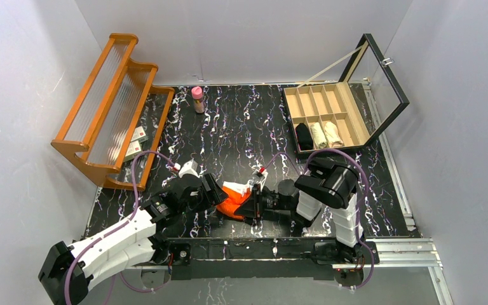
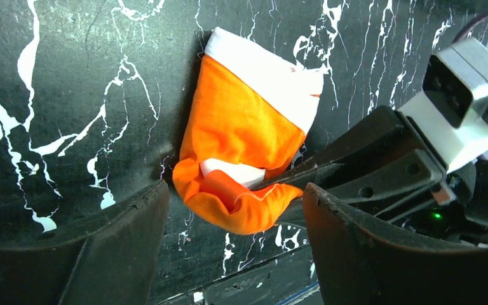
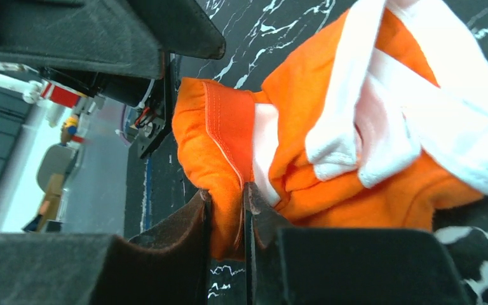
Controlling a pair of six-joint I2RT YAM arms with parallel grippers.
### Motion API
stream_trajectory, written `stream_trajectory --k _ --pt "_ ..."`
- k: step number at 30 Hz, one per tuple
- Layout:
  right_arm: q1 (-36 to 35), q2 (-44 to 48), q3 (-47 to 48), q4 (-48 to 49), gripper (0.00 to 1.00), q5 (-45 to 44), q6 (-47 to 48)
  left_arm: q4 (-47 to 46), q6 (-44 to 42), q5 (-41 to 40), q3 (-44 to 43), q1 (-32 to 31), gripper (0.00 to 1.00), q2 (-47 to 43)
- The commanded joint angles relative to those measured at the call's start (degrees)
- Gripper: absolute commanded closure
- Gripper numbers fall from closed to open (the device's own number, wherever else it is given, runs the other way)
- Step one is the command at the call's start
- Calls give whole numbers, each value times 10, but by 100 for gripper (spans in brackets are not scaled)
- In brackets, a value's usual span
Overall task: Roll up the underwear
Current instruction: Roll the underwear to the center of the board.
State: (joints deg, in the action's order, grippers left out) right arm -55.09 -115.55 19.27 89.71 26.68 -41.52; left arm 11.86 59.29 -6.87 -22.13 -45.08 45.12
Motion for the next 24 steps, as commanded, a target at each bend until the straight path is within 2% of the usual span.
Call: stream_trajectory --k 1,6,11,13,18,24 --pt "31 -15 0 -46 99 22 -51 -12 -44 -1 9 1 25 -6" --pt "50 -7 50 -197 99 50 -79 -25 -59 9 20 1 25 5" --pt "73 -10 60 -261 98 69 -130 -51 -62 17 46 1 25 -4" --pt "82 -20 59 -257 98 84 -164 -72 -54 19 65 1 25 -7" --pt "94 -70 49 -164 96 120 -262 -160 -41 32 95 1 25 12" --pt "98 -94 46 -139 95 123 -293 -235 -28 19 108 2 26 86"
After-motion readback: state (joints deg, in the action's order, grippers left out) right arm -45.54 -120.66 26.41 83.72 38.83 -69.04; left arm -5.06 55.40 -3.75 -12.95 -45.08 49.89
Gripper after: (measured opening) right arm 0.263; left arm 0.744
